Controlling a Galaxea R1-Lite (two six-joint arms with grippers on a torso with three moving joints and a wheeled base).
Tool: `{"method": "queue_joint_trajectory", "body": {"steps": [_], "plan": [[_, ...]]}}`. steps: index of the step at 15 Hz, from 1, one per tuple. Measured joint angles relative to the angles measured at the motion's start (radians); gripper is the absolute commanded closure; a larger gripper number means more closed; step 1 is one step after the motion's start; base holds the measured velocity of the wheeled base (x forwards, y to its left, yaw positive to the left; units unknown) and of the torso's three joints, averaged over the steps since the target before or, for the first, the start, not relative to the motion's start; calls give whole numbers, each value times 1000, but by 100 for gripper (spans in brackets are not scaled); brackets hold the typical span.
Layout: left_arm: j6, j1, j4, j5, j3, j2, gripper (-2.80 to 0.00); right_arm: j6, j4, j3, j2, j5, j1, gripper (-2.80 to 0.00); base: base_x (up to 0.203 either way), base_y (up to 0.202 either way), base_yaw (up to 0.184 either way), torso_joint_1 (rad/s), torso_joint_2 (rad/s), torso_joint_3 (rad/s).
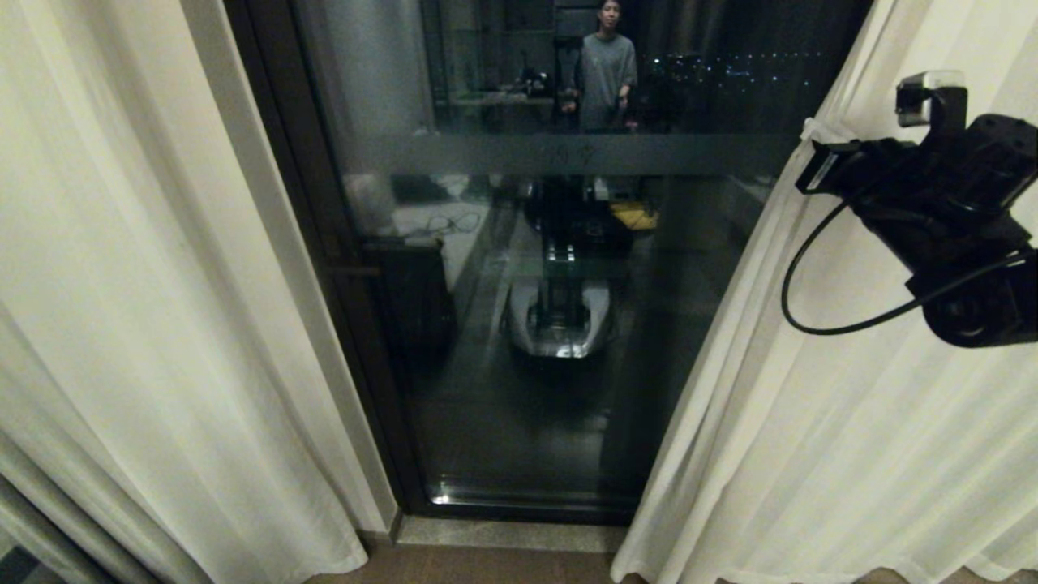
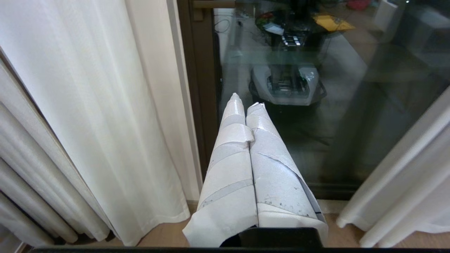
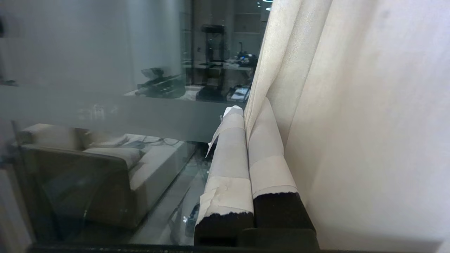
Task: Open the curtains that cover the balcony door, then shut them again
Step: Close the inner curtains on both sides
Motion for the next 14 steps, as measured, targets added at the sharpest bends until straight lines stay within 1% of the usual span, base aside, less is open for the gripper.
{"method": "queue_joint_trajectory", "body": {"steps": [11, 12, 14], "plan": [[0, 0, 0, 1, 0, 0, 0, -2, 4, -4, -20, 0, -7, 0, 0, 0, 0, 0, 0, 0], [-1, 0, 0, 1, 0, 0, 0, -7, -1, -3, -20, 0, -6, 0, 0, 0, 0, 0, 0, 0], [-1, 0, 0, 1, 0, 0, 0, -58, -57, -3, -7, 5, -2, 0, 0, 0, 0, 0, 0, 0]]}}
